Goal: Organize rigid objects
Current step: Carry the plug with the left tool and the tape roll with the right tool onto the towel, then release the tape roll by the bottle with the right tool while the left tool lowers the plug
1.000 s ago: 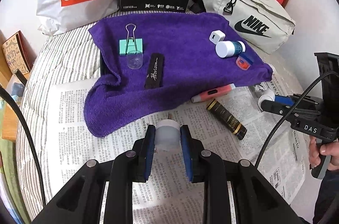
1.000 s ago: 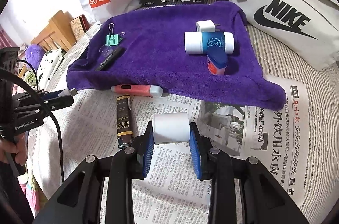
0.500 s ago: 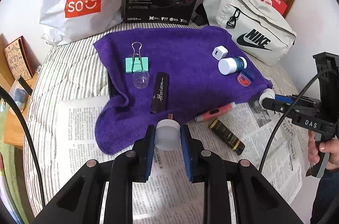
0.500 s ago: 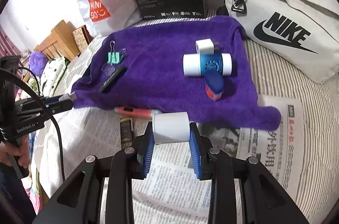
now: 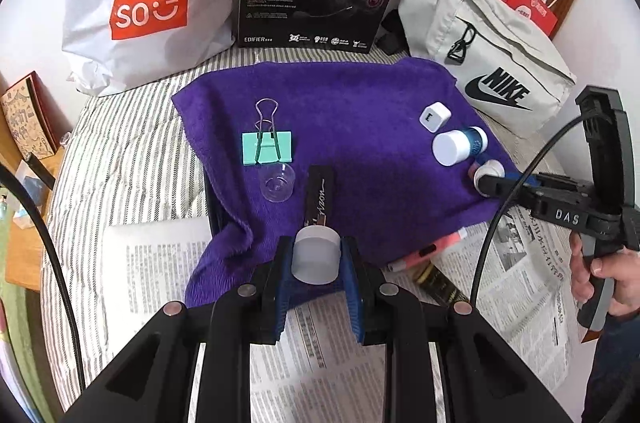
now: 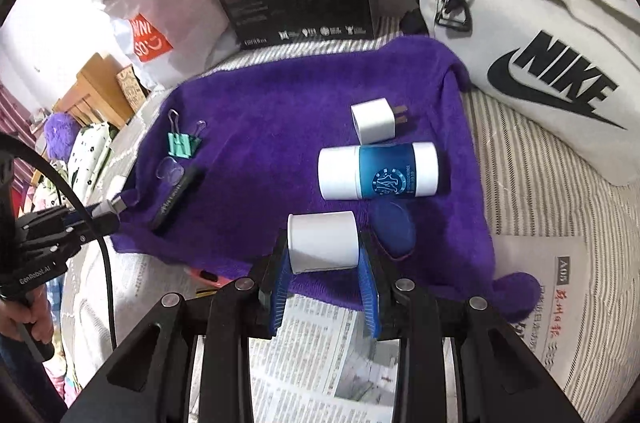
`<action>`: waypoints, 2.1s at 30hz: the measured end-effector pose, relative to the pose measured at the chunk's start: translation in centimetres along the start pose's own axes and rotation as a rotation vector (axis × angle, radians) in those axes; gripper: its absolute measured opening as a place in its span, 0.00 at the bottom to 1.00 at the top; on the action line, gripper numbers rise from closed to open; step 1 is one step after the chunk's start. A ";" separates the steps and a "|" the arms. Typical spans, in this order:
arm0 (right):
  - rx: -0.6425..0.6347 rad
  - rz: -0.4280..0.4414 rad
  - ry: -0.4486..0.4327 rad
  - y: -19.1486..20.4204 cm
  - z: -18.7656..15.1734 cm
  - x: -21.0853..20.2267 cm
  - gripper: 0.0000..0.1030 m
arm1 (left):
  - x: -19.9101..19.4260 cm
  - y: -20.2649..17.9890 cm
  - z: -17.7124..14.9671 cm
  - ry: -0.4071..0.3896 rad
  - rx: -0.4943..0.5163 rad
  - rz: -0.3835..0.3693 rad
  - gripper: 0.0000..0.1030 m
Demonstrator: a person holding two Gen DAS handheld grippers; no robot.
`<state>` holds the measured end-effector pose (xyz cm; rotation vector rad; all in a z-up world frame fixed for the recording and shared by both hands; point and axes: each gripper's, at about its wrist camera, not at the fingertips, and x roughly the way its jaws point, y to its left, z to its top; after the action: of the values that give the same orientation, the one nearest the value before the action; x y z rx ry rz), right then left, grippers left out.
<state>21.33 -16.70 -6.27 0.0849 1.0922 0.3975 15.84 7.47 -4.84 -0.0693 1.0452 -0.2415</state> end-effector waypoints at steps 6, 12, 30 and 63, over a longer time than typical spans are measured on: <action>0.000 -0.006 0.026 -0.3 0.3 1.5 0.30 | 1.7 0.1 0.7 0.020 0.003 0.001 0.23; -0.023 -0.016 0.048 0.1 0.8 2.9 0.30 | 3.0 0.9 1.3 0.038 -0.012 0.008 0.23; -0.104 -0.059 0.059 1.0 1.1 3.5 0.30 | 5.5 1.8 2.0 0.084 0.004 0.048 0.23; -0.132 -0.084 0.062 1.0 0.4 0.8 0.49 | 3.3 0.3 1.2 0.113 0.032 0.124 0.42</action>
<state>21.77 -15.39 -6.50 -0.0908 1.1240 0.3980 18.50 6.90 -7.12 0.0381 1.1530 -0.1511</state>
